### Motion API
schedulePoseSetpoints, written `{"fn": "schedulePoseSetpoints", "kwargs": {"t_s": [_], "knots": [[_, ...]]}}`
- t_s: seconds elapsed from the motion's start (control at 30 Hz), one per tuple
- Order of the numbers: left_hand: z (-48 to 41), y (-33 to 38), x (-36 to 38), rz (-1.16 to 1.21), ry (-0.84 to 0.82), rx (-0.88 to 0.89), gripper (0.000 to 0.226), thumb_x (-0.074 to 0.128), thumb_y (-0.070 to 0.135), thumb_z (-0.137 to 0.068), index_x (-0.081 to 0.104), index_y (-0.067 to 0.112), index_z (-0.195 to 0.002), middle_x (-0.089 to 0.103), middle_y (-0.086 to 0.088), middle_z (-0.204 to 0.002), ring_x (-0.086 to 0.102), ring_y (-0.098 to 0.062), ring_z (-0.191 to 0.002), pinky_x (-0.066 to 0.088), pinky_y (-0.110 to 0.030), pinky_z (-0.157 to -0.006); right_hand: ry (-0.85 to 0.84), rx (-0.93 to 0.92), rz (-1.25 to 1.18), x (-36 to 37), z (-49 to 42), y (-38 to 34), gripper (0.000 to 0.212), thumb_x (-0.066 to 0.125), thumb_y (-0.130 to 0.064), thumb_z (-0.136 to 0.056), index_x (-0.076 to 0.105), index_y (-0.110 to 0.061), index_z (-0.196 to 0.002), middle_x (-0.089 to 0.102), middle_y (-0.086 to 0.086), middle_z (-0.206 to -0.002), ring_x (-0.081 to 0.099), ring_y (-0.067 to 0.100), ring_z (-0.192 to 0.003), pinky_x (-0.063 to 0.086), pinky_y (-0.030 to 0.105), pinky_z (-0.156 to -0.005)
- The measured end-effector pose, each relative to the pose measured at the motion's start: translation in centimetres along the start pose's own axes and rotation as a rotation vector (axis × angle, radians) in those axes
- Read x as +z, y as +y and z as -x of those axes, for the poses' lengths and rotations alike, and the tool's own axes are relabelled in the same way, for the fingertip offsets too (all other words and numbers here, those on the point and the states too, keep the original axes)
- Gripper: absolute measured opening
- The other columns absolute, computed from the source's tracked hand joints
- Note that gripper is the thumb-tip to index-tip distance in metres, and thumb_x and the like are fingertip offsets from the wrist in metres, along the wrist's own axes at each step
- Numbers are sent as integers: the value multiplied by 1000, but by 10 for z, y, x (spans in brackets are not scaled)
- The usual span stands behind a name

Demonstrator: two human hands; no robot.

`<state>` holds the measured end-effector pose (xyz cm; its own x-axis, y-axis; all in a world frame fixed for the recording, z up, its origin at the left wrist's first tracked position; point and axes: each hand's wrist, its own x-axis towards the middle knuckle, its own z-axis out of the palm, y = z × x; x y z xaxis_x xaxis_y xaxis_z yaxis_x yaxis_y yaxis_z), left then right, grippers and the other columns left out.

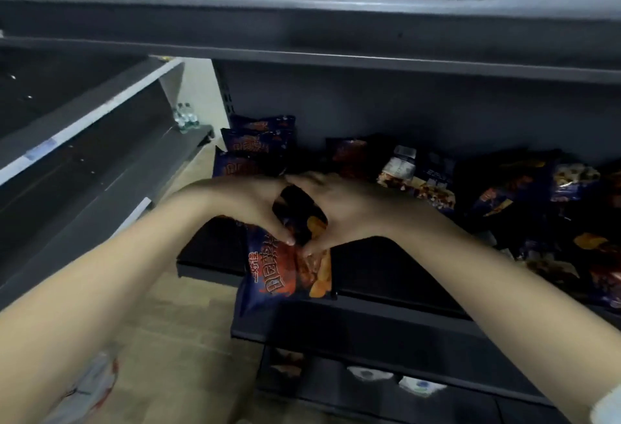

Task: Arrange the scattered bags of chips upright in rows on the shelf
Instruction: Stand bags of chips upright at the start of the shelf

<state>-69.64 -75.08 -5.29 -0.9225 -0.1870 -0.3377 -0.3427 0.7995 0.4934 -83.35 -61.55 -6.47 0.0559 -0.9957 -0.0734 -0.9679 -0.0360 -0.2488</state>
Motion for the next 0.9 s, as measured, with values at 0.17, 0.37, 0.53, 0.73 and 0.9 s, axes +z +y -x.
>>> {"fn": "schedulePoseSetpoints", "kwargs": {"t_s": [0.17,0.37,0.53,0.73,0.9], "knots": [[13,-22,19,-108,-88,-153,80,79,51,-65,43,26,-133,54,11,-126,52,-8,-109,46,-22,-91,-155,16,-136,22,-20,-11,99,79,-46,-70,22,-19,-147,52,2,-134,50,16,-118,43,22,-92],[27,-41,19,-100,-108,-242,98,81,49,-64,27,24,-142,50,13,-120,51,-7,-103,46,-16,-76,-259,-19,-423,49,-38,-23,97,76,-44,-75,17,-26,-149,42,-4,-145,42,7,-126,31,7,-84],[27,-50,6,-146,-90,-220,72,81,47,-65,40,24,-120,50,19,-92,51,2,-79,37,-9,-52,-266,2,-468,65,-55,-35,63,72,-48,-77,49,-28,-133,55,-9,-127,50,8,-116,37,11,-83],[47,-61,-29,-11,219,-102,53,65,73,-61,46,43,-99,64,19,-87,60,0,-80,45,-20,-65,-185,53,-584,55,-64,-28,23,72,-42,-79,60,-42,-98,61,-25,-95,53,-17,-85,41,1,-72],[61,-105,-32,-71,657,-68,54,59,60,-76,46,33,-121,57,13,-119,55,-9,-102,40,-21,-79,22,158,-781,41,-54,-5,31,71,-40,-80,54,-53,-103,59,-38,-102,53,-19,-100,41,3,-78]]}}
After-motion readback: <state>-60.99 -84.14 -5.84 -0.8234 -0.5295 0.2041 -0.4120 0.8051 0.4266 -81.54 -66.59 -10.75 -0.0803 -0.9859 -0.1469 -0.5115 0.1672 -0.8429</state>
